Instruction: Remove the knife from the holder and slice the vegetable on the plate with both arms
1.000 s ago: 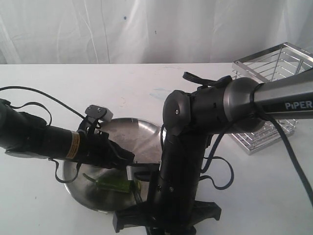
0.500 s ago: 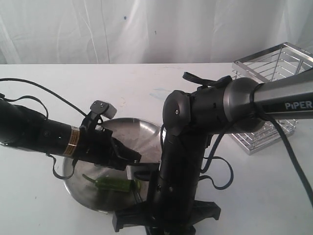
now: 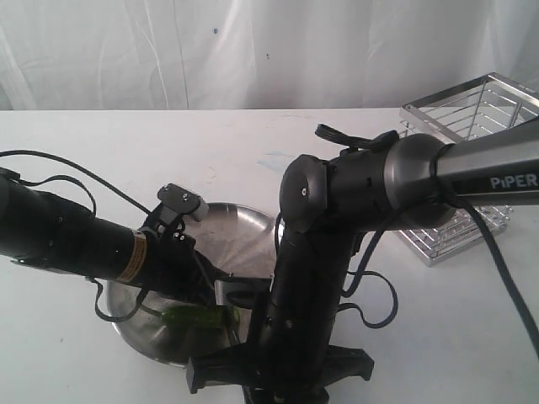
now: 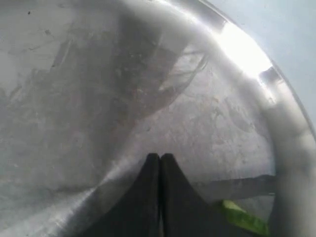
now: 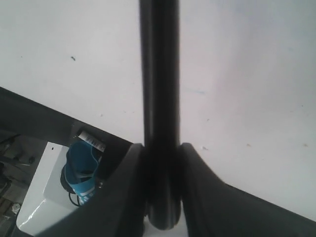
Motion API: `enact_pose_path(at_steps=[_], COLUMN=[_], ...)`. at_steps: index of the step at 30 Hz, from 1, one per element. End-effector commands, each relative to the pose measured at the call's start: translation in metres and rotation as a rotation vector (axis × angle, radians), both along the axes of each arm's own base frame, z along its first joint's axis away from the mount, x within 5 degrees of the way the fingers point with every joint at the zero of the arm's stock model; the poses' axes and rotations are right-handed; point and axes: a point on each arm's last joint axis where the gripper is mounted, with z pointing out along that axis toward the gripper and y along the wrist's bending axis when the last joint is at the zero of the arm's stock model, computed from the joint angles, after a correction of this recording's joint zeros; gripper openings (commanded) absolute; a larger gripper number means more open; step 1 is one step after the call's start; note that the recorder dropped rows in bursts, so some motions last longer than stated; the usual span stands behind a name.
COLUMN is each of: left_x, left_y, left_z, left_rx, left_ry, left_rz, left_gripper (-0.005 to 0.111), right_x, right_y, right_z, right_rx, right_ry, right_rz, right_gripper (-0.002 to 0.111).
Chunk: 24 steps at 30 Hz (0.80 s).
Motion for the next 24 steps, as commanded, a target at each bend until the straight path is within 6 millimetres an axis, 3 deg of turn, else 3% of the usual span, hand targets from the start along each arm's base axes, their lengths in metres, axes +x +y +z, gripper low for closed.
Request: enact_pose_path(at_steps=[1, 14, 18, 24], left_x=[-0.011, -0.017, -0.017, -0.008], left_y=[-0.003, -0.001, -0.003, -0.006], left_z=[-0.012, -0.013, -0.004, 0.026], left_rx=[0.108, 0.131, 0.108, 0.078], left_ry=[-0.002, 0.067, 0.044, -0.054], left_rz=[-0.080, -0.096, -0.111, -0.102], left_gripper=[0.000, 0.000, 0.000, 0.000], right_x=[-0.003, -0.005, -0.008, -0.009], right_y=[0.000, 0.000, 0.000, -0.002], right_z=[0.005, 0.011, 0.018, 0.020], right_rx=[0.012, 0.018, -0.004, -0.036], right_ry=[0.030, 0.054, 0.056, 0.032], right_rz=[-0.002, -0.028, -0.081, -0.079], right_gripper=[0.000, 0.000, 0.000, 0.000])
